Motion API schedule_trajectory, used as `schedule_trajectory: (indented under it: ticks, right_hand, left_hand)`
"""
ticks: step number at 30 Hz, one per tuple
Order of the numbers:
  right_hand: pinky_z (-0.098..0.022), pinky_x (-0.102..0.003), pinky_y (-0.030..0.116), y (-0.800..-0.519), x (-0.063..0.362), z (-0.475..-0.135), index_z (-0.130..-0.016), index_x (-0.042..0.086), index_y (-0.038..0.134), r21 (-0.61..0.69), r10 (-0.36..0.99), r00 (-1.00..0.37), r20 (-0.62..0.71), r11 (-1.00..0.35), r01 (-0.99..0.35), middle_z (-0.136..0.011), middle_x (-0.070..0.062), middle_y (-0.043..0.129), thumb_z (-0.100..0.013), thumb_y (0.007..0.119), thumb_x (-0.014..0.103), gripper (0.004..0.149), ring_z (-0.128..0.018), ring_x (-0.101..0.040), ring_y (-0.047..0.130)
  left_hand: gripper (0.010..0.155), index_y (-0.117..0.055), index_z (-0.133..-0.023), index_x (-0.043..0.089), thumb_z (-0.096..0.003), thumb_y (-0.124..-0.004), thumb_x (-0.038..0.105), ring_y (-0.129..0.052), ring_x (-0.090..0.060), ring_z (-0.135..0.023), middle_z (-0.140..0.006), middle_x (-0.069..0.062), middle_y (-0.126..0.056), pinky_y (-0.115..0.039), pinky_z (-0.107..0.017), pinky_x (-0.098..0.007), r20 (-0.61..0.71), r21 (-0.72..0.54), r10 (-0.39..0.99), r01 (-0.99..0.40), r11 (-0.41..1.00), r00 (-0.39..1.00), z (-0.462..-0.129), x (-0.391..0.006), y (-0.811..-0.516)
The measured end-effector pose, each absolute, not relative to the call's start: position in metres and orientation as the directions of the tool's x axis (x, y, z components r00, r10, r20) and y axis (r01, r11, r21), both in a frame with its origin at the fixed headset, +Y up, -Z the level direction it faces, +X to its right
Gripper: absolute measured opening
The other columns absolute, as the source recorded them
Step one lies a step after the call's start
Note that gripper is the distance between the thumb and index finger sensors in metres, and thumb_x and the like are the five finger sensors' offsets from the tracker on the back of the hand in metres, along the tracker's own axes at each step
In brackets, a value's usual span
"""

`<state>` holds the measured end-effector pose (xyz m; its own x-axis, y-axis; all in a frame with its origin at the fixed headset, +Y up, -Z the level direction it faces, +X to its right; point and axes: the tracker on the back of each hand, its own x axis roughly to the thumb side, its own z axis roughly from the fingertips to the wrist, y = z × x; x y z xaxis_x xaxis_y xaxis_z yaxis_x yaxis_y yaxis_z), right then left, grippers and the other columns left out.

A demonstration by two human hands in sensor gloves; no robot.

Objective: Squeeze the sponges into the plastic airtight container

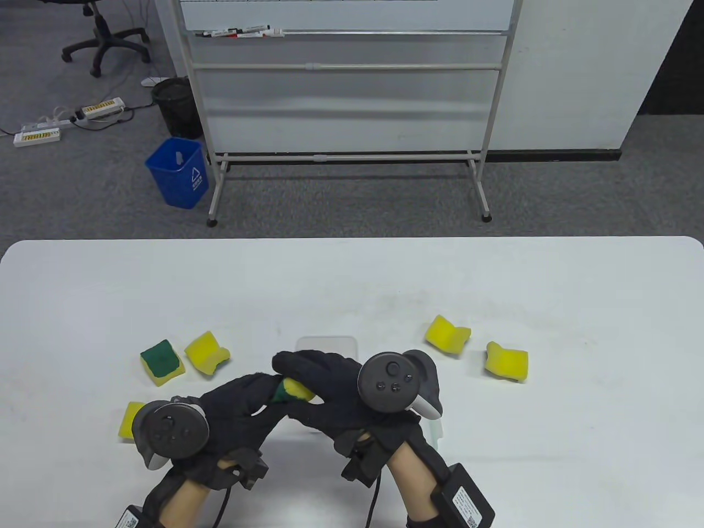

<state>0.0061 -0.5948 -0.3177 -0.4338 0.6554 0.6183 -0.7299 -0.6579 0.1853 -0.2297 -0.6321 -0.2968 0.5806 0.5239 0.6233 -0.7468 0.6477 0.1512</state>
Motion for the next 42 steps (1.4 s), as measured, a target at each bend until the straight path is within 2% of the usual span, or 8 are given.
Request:
schedule_trajectory:
  ticks: [3,7,10,13,20,26,36,42]
  right_hand:
    - [-0.063,-0.053,0.073,-0.594,0.005,-0.316,-0.094,0.024,0.085,0.076,0.613,-0.479,0.629,-0.661,-0.746,-0.085,-0.004,0.093,-0.041,0.093,0.039,0.056,-0.070,-0.026,0.098]
    - [-0.060,-0.049,0.078,-0.593,0.005,-0.311,-0.092,0.024,0.084,-0.129,0.509,-0.590,0.627,-0.679,-0.723,-0.075,-0.001,0.099,-0.037,0.095,0.037,0.057,-0.060,-0.022,0.103]
    - [-0.059,-0.048,0.079,-0.590,0.016,-0.310,-0.087,0.024,0.085,-0.315,0.472,-0.668,0.575,-0.627,-0.713,-0.072,0.000,0.101,-0.036,0.096,0.038,0.054,-0.058,-0.021,0.105]
    - [-0.061,-0.051,0.077,-0.591,0.028,-0.313,-0.083,0.024,0.088,-0.410,0.480,-0.716,0.507,-0.597,-0.690,-0.073,0.001,0.103,-0.035,0.098,0.037,0.051,-0.064,-0.024,0.104]
    - [-0.065,-0.055,0.070,-0.614,0.031,-0.332,-0.080,0.027,0.093,-0.369,0.509,-0.761,0.403,-0.671,-0.643,-0.082,0.001,0.100,-0.033,0.101,0.038,0.049,-0.082,-0.029,0.093]
    - [-0.066,-0.055,0.070,-0.626,0.025,-0.336,-0.079,0.026,0.094,-0.346,0.478,-0.789,0.386,-0.718,-0.604,-0.086,0.000,0.097,-0.033,0.101,0.038,0.048,-0.085,-0.029,0.091]
    - [-0.066,-0.055,0.070,-0.633,0.020,-0.337,-0.076,0.026,0.101,-0.358,0.411,-0.833,0.371,-0.764,-0.537,-0.090,-0.002,0.096,-0.035,0.096,0.047,0.046,-0.085,-0.030,0.091]
    - [-0.066,-0.055,0.069,-0.633,0.022,-0.337,-0.081,0.025,0.097,-0.359,0.431,-0.822,0.371,-0.750,-0.555,-0.093,-0.003,0.093,-0.037,0.092,0.050,0.051,-0.086,-0.030,0.090]
  left_hand:
    - [0.047,-0.088,-0.080,0.020,-0.0413,-0.086,0.047,-0.107,-0.022,-0.055,-0.068,-0.004,-0.105,-0.090,-0.049,-0.046,0.612,0.182,0.507,-0.732,0.656,0.607,-0.297,-0.227,-0.635]
    - [0.055,-0.083,-0.087,0.020,-0.0420,-0.083,0.051,-0.105,-0.024,-0.063,-0.078,-0.005,-0.101,-0.088,-0.054,-0.048,0.560,0.265,0.446,-0.661,0.702,0.698,-0.296,-0.229,-0.637]
    - [0.054,-0.083,-0.087,0.020,-0.0426,-0.083,0.050,-0.104,-0.026,-0.066,-0.079,-0.006,-0.100,-0.086,-0.056,-0.050,0.517,0.319,0.446,-0.648,0.692,0.731,-0.300,-0.240,-0.637]
    - [0.052,-0.084,-0.086,0.020,-0.0430,-0.082,0.050,-0.104,-0.027,-0.064,-0.078,-0.007,-0.101,-0.086,-0.055,-0.050,0.443,0.363,0.447,-0.611,0.703,0.777,-0.304,-0.253,-0.637]
    - [0.053,-0.085,-0.087,0.020,-0.0436,-0.082,0.051,-0.104,-0.028,-0.064,-0.079,-0.008,-0.101,-0.086,-0.055,-0.050,0.157,0.420,0.376,-0.406,0.811,0.913,-0.315,-0.286,-0.640]
    - [0.055,-0.083,-0.089,0.019,-0.0441,-0.081,0.051,-0.102,-0.030,-0.067,-0.081,-0.010,-0.099,-0.085,-0.056,-0.051,-0.057,0.335,0.348,-0.310,0.890,0.936,-0.324,-0.312,-0.647]
    - [0.058,-0.081,-0.092,0.019,-0.0449,-0.081,0.052,-0.100,-0.033,-0.071,-0.087,-0.013,-0.096,-0.082,-0.058,-0.053,-0.233,0.176,0.267,-0.230,0.957,0.935,-0.330,-0.327,-0.655]
    - [0.060,-0.078,-0.095,0.019,-0.0457,-0.080,0.053,-0.096,-0.036,-0.076,-0.092,-0.015,-0.091,-0.079,-0.061,-0.054,-0.352,0.063,0.200,-0.190,0.980,0.914,-0.332,-0.340,-0.659]
